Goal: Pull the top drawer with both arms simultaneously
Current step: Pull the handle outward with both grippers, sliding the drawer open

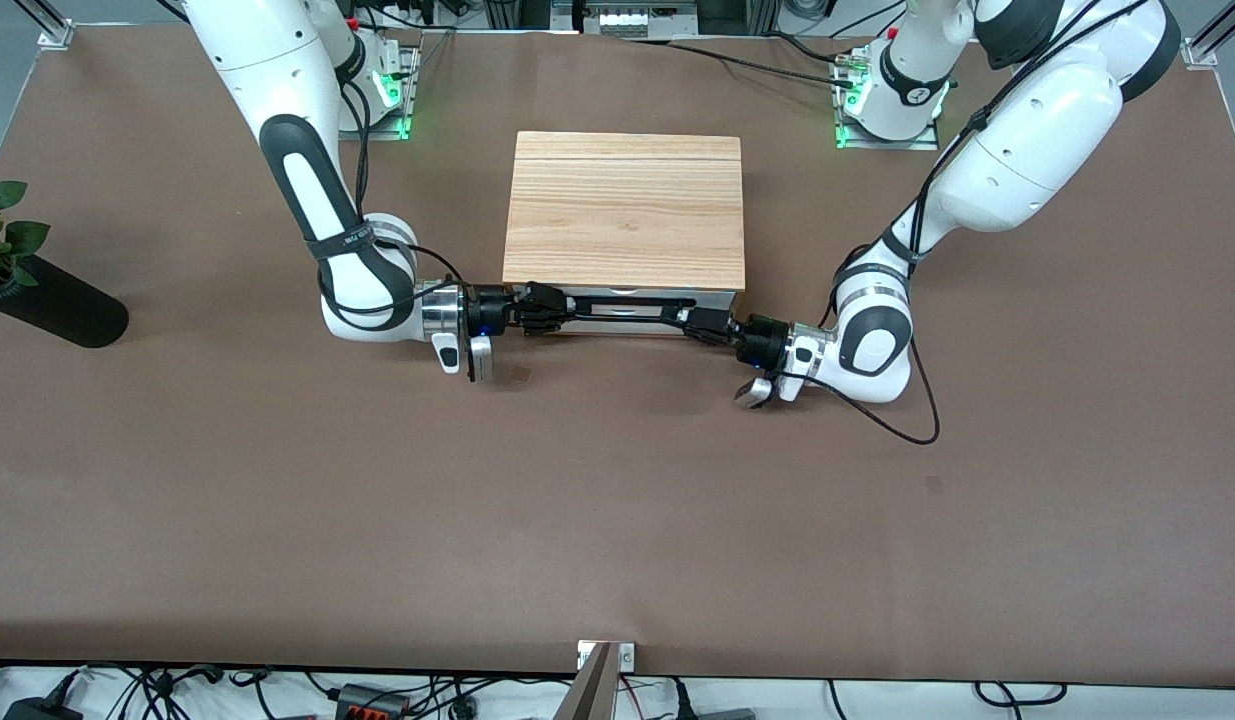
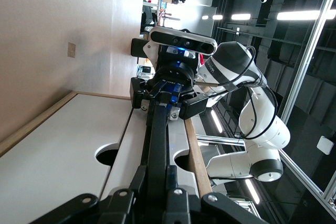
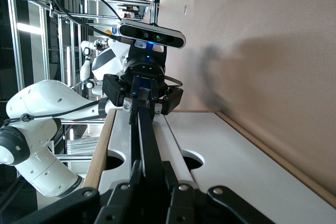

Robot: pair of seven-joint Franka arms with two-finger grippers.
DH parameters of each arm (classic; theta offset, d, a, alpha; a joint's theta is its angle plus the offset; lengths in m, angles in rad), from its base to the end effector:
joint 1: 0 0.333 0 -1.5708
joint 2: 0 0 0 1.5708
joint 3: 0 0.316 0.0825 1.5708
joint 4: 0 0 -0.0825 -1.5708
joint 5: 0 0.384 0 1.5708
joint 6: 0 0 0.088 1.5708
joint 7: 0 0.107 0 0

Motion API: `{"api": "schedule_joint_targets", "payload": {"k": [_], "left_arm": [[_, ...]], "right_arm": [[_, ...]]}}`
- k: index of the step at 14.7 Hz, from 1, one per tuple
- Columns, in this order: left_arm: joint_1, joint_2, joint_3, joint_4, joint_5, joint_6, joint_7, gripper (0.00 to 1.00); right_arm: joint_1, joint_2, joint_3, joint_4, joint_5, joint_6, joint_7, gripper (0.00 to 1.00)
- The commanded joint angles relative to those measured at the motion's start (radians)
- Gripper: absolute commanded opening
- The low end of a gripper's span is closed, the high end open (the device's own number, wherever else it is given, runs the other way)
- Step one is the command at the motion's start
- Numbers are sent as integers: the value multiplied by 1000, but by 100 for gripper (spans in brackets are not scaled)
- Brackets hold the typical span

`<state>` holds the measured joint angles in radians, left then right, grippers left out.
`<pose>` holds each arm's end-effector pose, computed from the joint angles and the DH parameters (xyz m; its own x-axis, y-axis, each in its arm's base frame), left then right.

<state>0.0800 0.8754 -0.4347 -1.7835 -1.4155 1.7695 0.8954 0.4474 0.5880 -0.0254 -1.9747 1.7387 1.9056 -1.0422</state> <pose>0.5509 -0.2784 0.1381 0.9617 -0.2454 -0.1218 0.1374 0.0475 0.9894 0.5159 0.3100 0.1806 0.9920 0.1134 0.0564 0.0778 -0.1945 -0.9778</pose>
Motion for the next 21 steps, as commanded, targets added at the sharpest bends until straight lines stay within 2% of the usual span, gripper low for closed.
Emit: {"api": "schedule_joint_targets", "payload": {"k": [1,4,12,18,21], "left_arm": [[0,-21,-12,-10,-49,-5,17,14],[3,-19,-7,-4,-56,-4,17,13],[-3,20,-1,105,-54,51,17,12],[-17,65,24,193,-43,53,72,11],[-19,71,34,208,-46,67,89,11]], "right_arm": [[10,-13,-1,-1,21,3,-9,5],[10,-13,-1,0,22,3,-7,5],[-1,-7,-7,60,24,6,10,3],[-7,78,-8,172,25,47,11,2],[-9,147,-10,269,24,76,13,2]]}}
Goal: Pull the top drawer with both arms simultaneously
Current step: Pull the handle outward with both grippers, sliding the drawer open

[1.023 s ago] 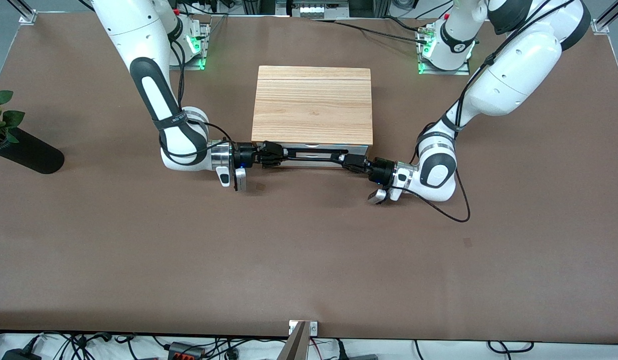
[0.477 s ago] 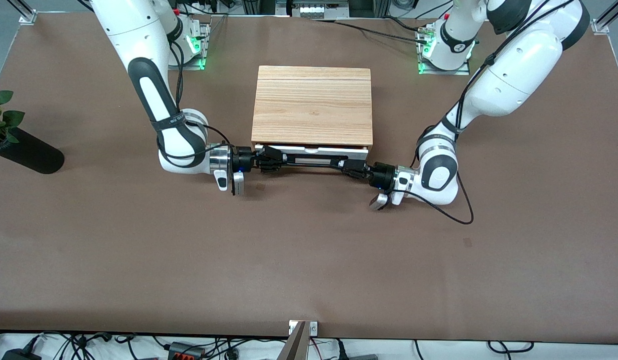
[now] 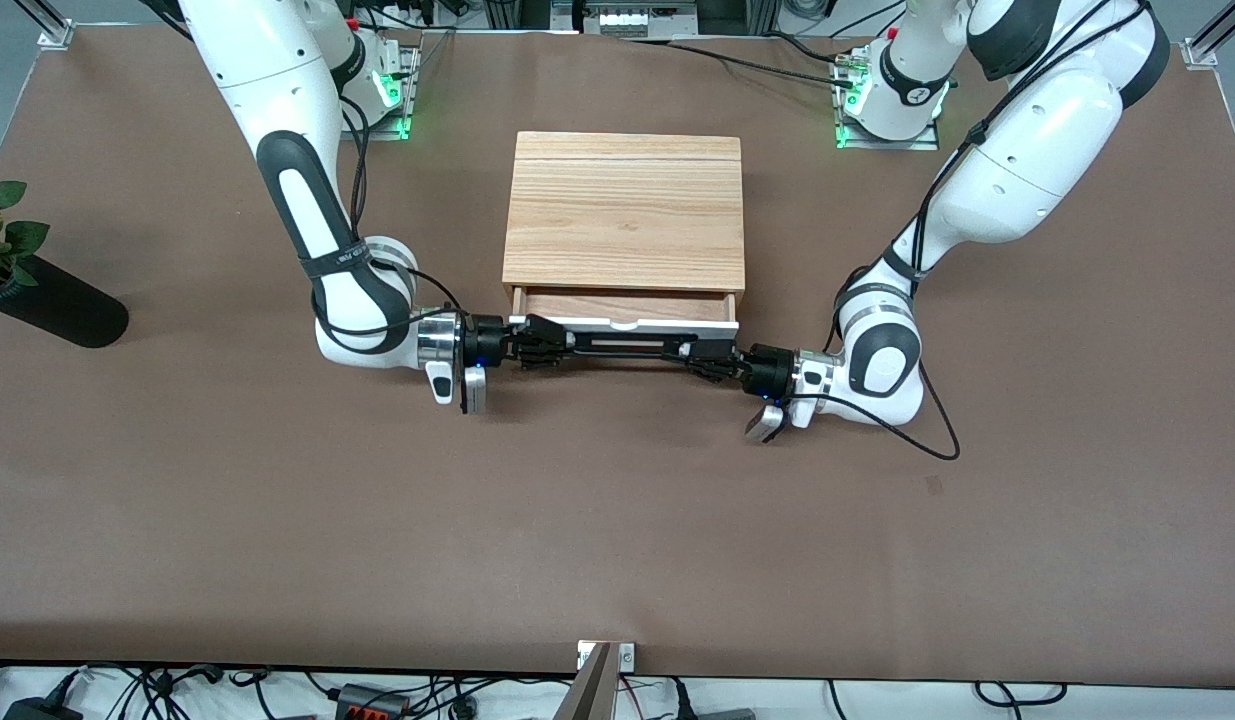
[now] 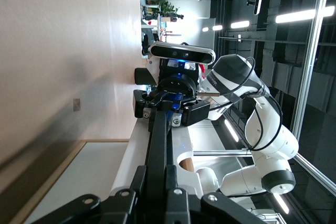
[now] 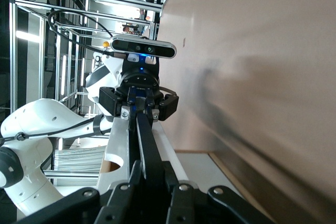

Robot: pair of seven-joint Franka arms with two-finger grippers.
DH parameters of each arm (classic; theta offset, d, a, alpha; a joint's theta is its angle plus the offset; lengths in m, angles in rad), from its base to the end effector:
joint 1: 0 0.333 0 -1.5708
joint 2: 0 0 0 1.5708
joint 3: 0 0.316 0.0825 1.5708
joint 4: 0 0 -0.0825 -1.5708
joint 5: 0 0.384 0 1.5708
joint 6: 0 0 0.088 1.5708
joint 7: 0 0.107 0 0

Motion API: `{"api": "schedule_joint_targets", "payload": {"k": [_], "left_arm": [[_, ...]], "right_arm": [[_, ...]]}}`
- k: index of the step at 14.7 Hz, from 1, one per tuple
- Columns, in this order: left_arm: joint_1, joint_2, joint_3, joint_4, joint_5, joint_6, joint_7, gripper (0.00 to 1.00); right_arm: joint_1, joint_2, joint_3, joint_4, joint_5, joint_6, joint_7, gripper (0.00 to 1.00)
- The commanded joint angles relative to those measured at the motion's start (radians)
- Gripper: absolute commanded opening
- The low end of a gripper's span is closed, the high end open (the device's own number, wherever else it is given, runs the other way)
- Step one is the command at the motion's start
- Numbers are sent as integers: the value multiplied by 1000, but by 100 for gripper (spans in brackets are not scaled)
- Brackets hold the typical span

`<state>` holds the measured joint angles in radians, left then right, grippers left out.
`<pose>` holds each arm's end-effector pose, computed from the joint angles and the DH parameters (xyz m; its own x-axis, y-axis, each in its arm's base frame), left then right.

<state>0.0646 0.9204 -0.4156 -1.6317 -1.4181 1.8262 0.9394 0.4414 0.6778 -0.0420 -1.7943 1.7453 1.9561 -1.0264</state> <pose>0.6046 -0.2700 0.1505 0.9863 -0.1645 0.0155 -0.0100 0.0340 0.9994 0.5722 0.3146 0.1878 0.9890 0.0613 0.1348 0.1449 -0.2121 -0.9664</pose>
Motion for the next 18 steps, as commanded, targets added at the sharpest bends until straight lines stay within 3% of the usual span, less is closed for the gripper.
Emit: {"api": "schedule_joint_targets", "payload": {"k": [1,10,12,13,14,15,16,18], "left_arm": [[-3,31,15,73,-41,24,45,11],[-11,51,15,107,-41,27,44,17],[-14,52,15,113,-41,27,44,40],[-15,54,17,128,-38,27,44,46],[-20,54,15,130,-39,27,44,52],[-20,54,17,138,-39,27,42,65],[-22,54,24,142,-38,27,44,73],[-28,51,41,159,-35,25,44,78]], "right_arm": [[-4,75,7,110,17,27,3,2],[-10,100,5,168,11,60,77,3],[-9,100,5,168,10,61,78,9],[-9,100,5,168,11,63,84,17],[-9,100,5,167,11,63,107,37],[-9,98,5,165,11,61,155,56],[-6,98,7,164,16,61,193,95],[6,91,7,161,16,84,212,100]]}}
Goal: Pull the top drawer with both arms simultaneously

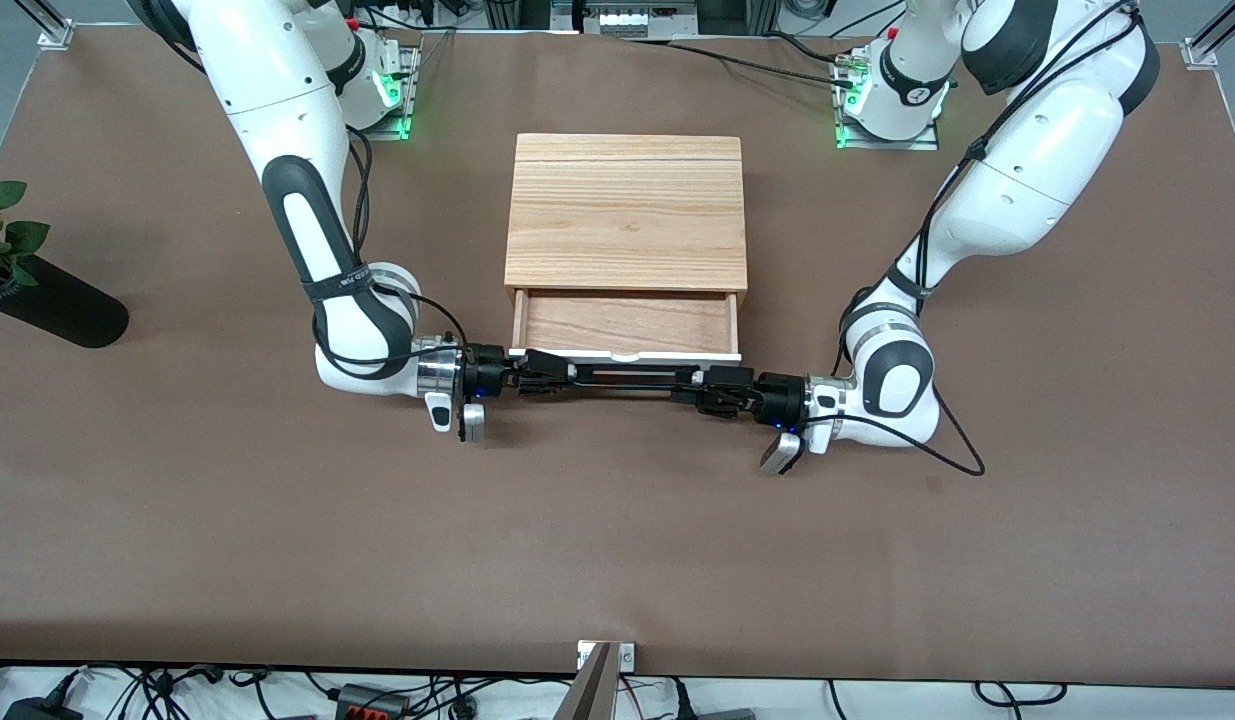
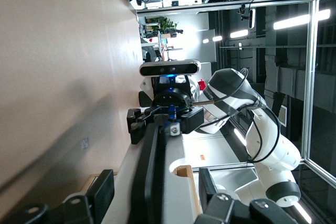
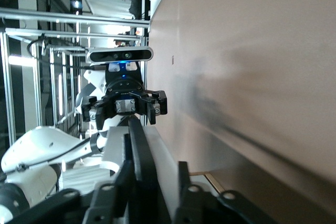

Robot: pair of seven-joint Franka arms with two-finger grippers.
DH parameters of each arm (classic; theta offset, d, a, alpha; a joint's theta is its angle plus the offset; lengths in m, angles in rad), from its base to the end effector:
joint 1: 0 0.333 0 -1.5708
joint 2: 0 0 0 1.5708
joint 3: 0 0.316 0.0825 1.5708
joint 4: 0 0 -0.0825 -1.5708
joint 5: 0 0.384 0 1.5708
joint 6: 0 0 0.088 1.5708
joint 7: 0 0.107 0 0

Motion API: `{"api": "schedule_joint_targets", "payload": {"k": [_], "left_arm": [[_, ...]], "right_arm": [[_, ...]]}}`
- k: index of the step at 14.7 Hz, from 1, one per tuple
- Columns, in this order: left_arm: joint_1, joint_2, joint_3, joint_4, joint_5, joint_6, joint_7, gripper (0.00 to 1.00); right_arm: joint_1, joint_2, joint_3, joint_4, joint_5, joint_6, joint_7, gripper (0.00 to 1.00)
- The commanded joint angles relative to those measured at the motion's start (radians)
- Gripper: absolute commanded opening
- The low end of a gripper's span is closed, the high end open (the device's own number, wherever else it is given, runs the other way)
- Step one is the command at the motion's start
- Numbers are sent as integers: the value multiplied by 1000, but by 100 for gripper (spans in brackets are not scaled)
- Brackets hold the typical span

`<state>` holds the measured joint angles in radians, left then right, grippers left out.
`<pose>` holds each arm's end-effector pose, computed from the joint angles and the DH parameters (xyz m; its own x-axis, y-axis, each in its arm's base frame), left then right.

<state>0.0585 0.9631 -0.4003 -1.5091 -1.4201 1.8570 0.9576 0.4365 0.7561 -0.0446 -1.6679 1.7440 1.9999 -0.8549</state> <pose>0.6445 -0.2580 0.1606 0.9893 -0.1022 0.1042 -0.1025 0.0223 0.9945 0.6048 0.3186 0.1829 0.9998 -0.0060 0.0208 0.0188 -0.2377 -0.9712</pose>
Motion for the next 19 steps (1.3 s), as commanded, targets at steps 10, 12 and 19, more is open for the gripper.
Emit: {"api": "schedule_joint_targets", "payload": {"k": [10,12,19], "left_arm": [[-3,-27,72,217,286,-12,3,100],[7,-41,74,254,390,-15,-100,100],[49,-242,74,247,789,-79,-269,100]], "right_arm": [[10,-63,-72,45,-150,72,40,100],[8,-81,-104,56,-266,72,45,100],[4,-190,-247,45,-962,-19,302,100]]}}
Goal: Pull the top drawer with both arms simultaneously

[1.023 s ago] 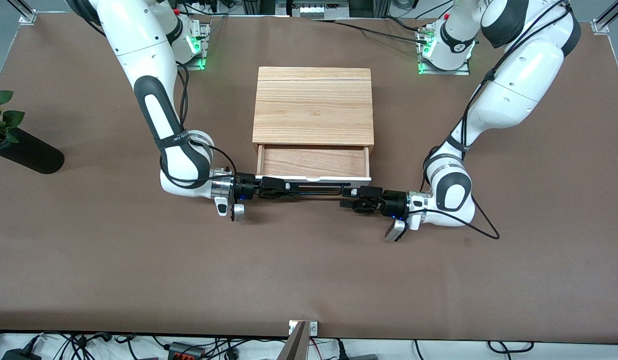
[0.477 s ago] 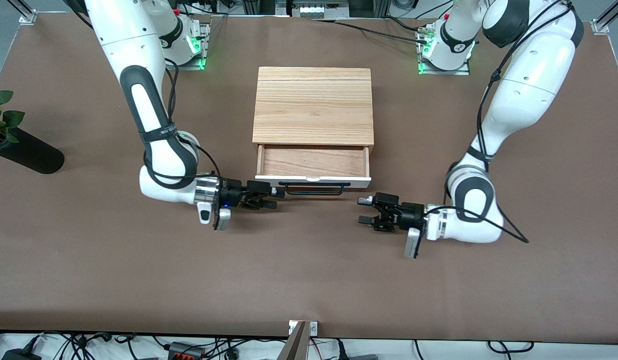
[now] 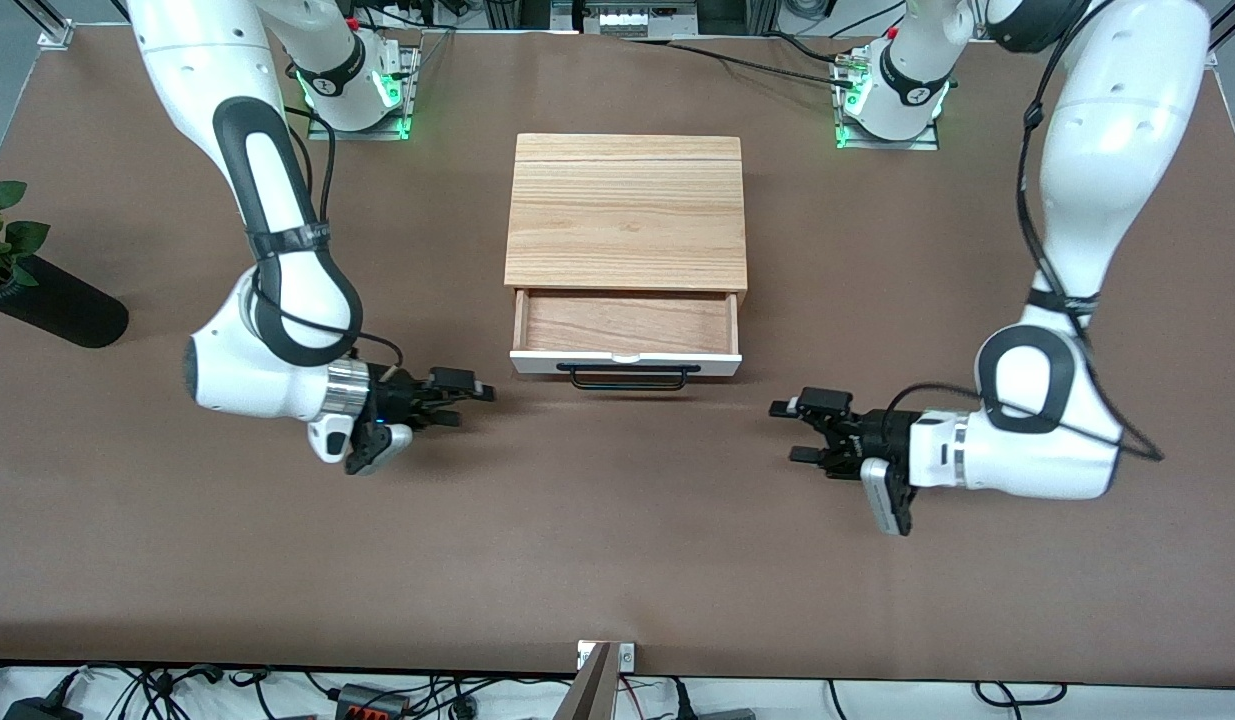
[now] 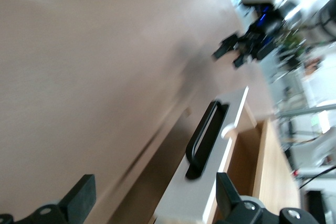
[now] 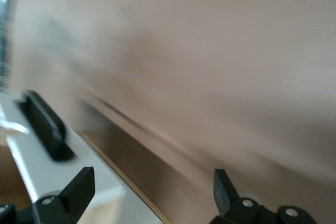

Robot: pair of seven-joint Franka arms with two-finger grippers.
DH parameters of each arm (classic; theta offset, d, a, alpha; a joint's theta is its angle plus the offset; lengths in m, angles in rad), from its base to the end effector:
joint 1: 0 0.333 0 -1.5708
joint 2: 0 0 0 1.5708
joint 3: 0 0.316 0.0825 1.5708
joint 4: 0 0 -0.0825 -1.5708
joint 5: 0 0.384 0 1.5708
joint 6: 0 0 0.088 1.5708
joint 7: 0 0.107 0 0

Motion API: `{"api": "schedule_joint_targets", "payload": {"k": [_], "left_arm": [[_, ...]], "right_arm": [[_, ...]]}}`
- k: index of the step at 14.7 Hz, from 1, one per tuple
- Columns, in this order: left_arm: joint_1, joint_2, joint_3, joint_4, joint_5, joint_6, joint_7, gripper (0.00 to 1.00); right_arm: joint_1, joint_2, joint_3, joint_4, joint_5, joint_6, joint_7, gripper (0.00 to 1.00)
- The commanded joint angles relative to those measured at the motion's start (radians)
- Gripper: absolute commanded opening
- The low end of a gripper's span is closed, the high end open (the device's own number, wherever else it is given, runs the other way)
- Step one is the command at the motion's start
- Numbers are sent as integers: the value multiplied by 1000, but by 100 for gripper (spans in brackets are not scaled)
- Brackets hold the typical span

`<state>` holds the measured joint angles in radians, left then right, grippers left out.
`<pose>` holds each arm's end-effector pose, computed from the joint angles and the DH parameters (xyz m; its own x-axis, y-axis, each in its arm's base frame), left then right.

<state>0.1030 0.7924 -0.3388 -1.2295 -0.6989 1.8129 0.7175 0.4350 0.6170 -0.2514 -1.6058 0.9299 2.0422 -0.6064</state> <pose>0.7227 -0.1571 0.3321 0.8431 -0.4475 0.2982 -0.5012 -0.4532 0.7372 0.6609 0.1913 0.2766 0.9542 0.2806 0.1040 0.2853 -0.7481 -0.5991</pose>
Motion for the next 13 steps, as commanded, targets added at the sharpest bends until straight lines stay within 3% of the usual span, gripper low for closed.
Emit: {"api": "schedule_joint_targets", "payload": {"k": [1,5,7,9,11,13], "left_arm": [[21,-82,12,-31,87,-61,-47,100],[37,-195,12,-34,280,-162,-172,100],[32,-254,6,-39,373,-181,-275,100],[32,-300,7,-38,464,-184,-296,100],[37,-350,12,-31,545,-231,-328,100],[46,-406,30,-28,602,-262,-492,100]], "right_arm": [[11,-69,-75,-16,-221,-107,63,100],[17,-144,-242,-5,-500,-273,63,100],[17,-204,-275,12,-636,-385,79,100],[4,-238,-285,120,-773,-562,112,100],[4,-241,-339,255,-806,-754,119,100],[10,-241,-376,354,-819,-882,119,100]]}}
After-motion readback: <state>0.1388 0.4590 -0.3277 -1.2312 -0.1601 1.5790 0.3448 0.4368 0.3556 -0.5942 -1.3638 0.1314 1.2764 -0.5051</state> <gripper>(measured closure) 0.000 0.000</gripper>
